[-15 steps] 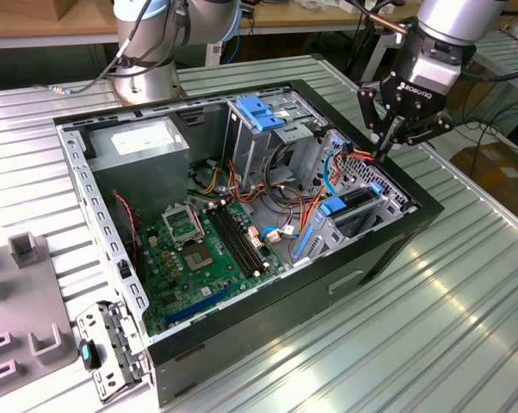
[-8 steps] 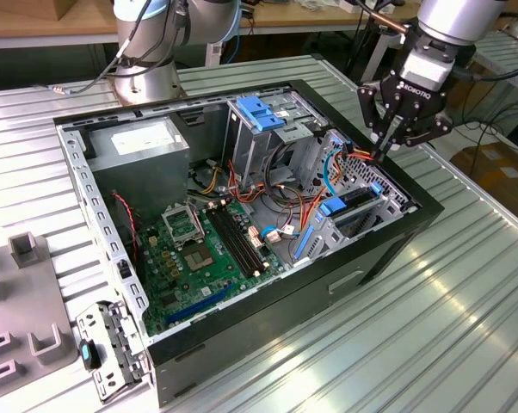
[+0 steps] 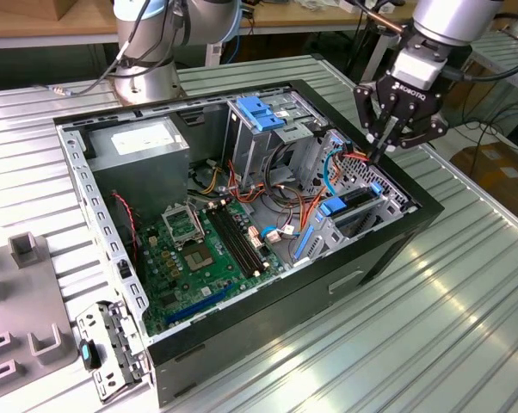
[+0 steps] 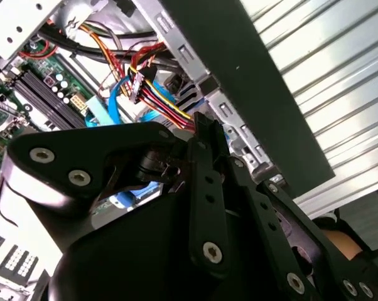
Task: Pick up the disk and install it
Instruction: 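Insert the first disk wire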
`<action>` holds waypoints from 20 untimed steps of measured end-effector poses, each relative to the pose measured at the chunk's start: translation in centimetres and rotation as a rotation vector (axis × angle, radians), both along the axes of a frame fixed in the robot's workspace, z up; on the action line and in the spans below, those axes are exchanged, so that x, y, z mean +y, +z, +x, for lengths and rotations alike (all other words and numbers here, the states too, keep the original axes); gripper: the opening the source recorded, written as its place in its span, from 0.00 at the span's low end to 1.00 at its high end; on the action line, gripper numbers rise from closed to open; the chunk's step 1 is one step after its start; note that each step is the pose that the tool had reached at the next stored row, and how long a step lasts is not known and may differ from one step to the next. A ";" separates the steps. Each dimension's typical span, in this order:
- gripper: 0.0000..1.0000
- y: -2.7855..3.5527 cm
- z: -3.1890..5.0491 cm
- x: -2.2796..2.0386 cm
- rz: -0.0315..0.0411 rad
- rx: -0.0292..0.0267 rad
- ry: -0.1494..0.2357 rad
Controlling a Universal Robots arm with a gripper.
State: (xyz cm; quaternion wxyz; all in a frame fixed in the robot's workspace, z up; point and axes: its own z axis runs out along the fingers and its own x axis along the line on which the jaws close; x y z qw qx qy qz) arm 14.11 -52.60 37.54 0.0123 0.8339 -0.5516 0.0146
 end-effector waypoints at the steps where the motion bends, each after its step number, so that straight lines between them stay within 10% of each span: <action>1: 0.17 0.00 -0.26 0.00 -0.0001 -0.0001 0.000; 20: 0.17 -0.38 -0.86 0.00 0.0000 -0.0001 -0.244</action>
